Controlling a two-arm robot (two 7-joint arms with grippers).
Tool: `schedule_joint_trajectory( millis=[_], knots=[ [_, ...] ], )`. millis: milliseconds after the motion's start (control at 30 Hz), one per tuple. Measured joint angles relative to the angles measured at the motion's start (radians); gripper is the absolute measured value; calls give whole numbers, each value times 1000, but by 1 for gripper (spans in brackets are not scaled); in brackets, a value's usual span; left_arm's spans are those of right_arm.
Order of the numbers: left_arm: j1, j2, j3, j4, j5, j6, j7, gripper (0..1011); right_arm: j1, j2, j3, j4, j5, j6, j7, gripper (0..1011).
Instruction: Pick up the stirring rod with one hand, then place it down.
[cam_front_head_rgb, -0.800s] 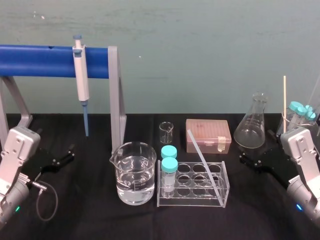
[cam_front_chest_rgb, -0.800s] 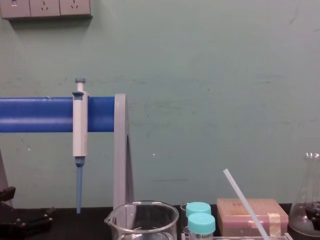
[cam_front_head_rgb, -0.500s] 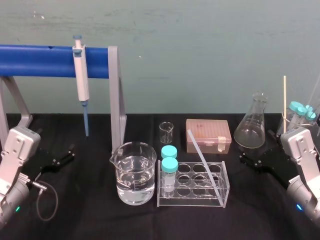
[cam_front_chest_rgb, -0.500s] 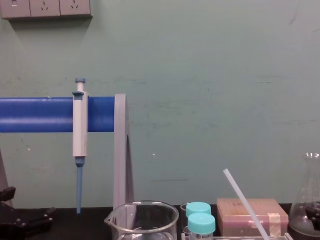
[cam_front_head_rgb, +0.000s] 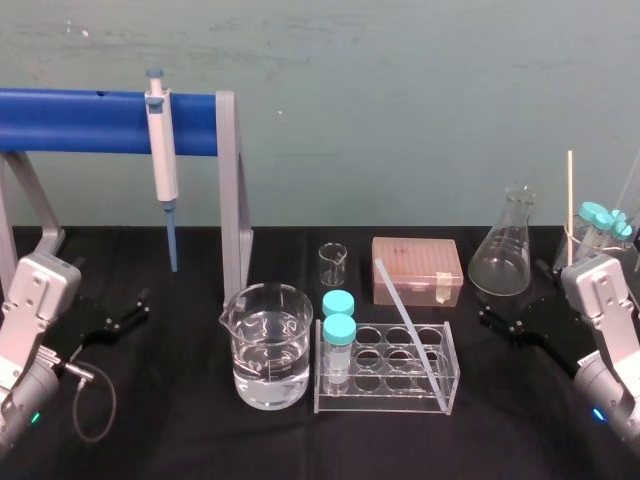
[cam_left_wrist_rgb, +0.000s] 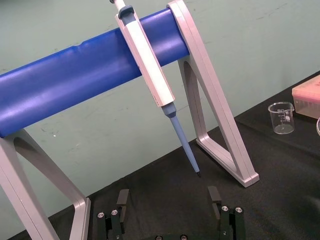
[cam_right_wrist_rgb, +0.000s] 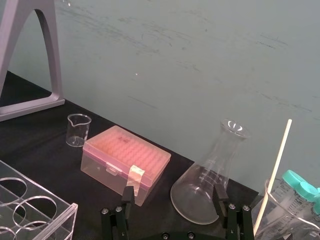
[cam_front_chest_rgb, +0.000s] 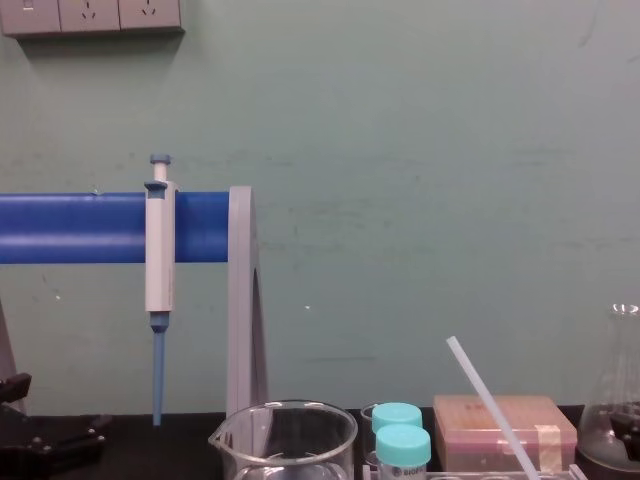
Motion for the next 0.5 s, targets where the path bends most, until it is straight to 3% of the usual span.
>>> schedule_joint_trajectory(
  millis=[500],
  knots=[
    [0, 0, 0, 0, 0, 0, 0, 1000, 0, 0, 0, 0, 0, 0, 0, 1000]
  ],
)
